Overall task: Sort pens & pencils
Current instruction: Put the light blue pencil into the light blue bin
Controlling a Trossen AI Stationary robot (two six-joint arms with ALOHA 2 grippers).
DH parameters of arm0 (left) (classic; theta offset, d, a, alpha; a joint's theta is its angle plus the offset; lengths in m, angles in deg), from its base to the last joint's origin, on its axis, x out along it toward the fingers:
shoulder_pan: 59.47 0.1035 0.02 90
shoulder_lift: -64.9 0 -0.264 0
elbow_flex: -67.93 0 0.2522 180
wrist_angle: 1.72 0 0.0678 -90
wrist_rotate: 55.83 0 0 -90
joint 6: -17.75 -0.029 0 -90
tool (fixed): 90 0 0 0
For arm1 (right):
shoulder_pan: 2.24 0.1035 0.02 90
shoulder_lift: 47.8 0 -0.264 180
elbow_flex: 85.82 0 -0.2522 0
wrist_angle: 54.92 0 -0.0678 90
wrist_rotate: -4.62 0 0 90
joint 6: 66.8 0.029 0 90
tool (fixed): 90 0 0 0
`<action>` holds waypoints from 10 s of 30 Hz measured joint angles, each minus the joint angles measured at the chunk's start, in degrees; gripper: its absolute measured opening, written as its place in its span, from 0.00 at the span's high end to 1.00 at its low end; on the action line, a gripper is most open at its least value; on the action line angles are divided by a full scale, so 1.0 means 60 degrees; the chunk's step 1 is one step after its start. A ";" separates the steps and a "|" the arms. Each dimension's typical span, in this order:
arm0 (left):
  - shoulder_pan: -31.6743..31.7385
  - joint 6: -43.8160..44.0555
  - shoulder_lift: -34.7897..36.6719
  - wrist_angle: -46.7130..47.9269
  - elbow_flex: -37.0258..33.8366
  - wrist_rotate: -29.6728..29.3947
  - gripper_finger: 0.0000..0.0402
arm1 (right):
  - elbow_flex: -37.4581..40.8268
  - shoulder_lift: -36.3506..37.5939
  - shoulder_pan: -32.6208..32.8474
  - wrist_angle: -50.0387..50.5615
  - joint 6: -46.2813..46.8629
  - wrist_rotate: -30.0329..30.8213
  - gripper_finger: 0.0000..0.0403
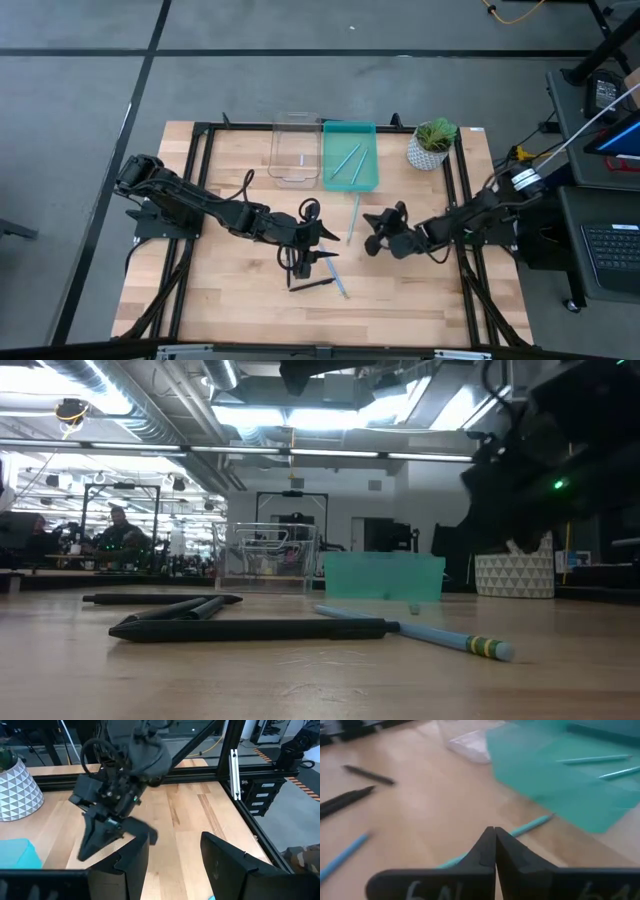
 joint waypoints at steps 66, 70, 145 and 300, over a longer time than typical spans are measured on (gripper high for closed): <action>0.0000 -0.0312 0.0000 0.0302 0.0004 -0.0207 0.57 | -0.1700 -0.2748 -0.0616 -0.1180 -0.0491 -0.1494 1.00; 0.0000 -0.0312 0.0000 0.0317 0.0004 -0.0209 0.57 | -0.1888 -0.2127 -0.1126 -0.0991 -0.1645 -0.1620 1.00; -0.0018 0.0784 0.0124 0.2779 0.0004 0.0366 0.57 | -0.5933 -0.1746 -0.3362 1.2131 0.0253 -0.7045 1.00; 0.1005 0.3524 -0.1293 0.0496 0.0010 -0.0384 0.50 | 0.2044 -0.2748 0.0816 -0.3506 0.1221 0.1192 1.00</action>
